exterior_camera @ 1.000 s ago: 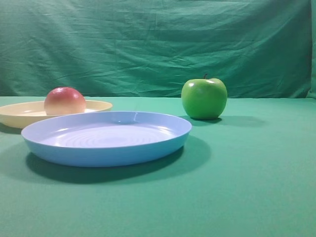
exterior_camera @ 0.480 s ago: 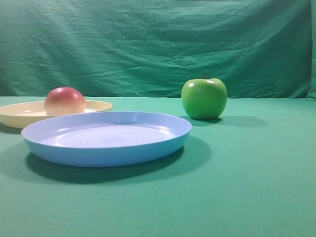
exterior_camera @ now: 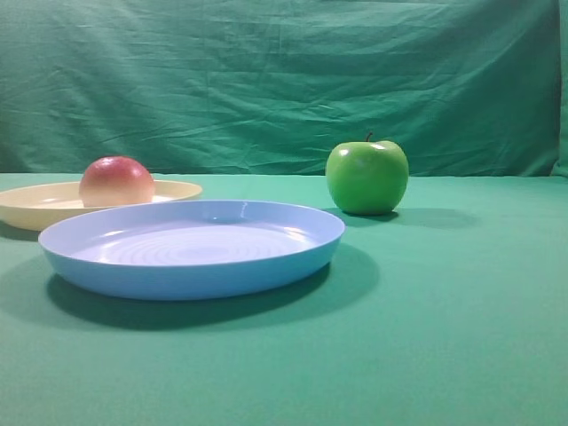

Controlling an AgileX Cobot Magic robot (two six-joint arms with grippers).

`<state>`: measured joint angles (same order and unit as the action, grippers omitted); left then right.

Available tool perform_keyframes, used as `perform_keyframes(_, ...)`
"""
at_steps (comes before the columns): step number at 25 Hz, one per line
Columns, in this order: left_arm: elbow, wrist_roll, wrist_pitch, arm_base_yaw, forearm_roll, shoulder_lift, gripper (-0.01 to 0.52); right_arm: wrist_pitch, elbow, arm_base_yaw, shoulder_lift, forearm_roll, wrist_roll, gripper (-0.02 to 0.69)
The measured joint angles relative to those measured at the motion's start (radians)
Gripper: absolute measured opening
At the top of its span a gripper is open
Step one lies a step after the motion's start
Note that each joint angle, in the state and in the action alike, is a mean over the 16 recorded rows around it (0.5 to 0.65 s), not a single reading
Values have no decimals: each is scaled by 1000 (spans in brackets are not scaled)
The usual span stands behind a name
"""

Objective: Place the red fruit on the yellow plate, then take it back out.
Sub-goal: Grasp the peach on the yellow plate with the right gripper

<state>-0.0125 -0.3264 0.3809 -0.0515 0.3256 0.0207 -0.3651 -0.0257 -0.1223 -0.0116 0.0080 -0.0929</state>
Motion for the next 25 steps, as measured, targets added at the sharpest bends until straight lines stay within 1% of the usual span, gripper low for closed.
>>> perform_keyframes(5,0,0,0,0,0,0,0,-11,34,0,2,28,8,0)
perform_keyframes(9,0,0,0,0,0,0,0,-37,103,0,24,48,21,0)
perform_keyframes(20,0,0,0,0,0,0,0,-177,448,0,235,55,62,0)
perform_keyframes(25,0,0,0,0,0,0,0,-216,570,0,330,66,76,0)
